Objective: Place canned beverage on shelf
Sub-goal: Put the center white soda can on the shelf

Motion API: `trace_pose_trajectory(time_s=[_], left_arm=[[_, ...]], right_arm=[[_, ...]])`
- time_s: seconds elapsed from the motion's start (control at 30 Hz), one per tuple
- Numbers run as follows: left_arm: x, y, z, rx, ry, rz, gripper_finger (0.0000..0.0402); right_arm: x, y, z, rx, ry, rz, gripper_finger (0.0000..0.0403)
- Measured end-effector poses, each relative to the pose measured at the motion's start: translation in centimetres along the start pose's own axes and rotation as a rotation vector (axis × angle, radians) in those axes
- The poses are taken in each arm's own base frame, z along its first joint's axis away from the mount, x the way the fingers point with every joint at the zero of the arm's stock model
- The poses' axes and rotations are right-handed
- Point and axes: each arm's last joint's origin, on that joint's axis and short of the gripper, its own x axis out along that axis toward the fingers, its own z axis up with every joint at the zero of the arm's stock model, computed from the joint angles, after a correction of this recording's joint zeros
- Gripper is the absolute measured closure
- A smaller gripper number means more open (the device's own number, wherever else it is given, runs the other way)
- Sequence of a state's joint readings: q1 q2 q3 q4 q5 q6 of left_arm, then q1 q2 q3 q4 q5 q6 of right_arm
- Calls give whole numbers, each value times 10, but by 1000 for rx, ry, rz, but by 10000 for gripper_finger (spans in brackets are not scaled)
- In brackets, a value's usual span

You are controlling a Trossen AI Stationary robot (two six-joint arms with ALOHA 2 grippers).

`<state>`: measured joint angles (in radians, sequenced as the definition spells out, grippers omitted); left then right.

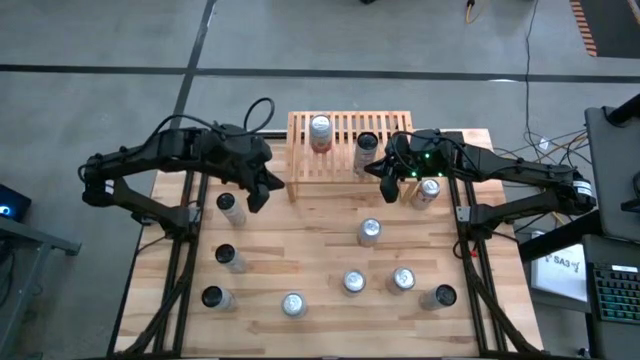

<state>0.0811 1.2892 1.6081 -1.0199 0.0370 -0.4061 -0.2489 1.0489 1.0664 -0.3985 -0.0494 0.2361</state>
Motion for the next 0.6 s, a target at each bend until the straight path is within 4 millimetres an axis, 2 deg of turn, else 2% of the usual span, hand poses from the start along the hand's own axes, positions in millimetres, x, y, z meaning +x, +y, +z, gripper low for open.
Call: trace_pose_trajectory(time_s=[0.6], left_arm=[[0,2,1,25,-20,49,402]], right_arm=[[0,0,2,-2,-17,4,394]])
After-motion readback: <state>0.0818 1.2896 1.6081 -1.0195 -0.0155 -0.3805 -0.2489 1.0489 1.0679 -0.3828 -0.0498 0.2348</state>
